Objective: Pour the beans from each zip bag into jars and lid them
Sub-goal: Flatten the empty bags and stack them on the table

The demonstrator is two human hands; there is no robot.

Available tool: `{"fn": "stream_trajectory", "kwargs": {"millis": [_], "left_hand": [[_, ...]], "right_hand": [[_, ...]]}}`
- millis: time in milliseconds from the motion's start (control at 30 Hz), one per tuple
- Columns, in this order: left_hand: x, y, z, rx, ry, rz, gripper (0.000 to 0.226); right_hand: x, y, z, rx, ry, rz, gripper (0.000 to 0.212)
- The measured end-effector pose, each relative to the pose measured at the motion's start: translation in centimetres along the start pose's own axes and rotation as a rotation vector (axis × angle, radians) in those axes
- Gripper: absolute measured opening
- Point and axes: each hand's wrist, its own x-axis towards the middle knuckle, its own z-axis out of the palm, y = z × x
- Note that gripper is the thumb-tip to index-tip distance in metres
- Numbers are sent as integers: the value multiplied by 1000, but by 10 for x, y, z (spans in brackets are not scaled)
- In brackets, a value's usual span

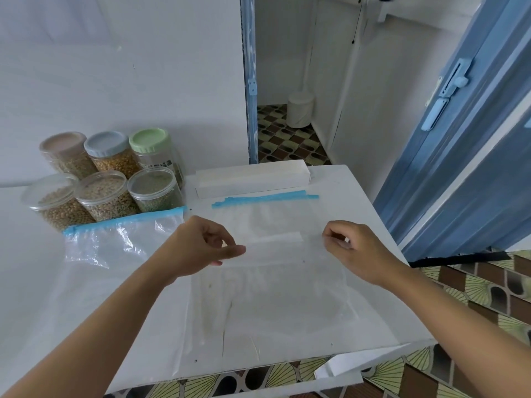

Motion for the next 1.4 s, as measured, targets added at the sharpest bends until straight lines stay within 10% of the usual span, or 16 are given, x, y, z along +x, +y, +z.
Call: {"fn": "stream_trajectory", "kwargs": {"millis": [233,533,767,1400], "left_hand": [[-1,0,-14,-126,-83,-72,13],[-6,-5,-15,-231,-136,-100,10],[-4,-11,-6,121,-47,120,14],[-7,-19,1,823,-255,386,36]], "right_hand": [[-3,1,-11,-126,-168,-30,34],[-1,1,-4,-64,140,113,43],[1,1,-7,98,135,133,33],[-13,26,-4,-382,-135,8,31]]}}
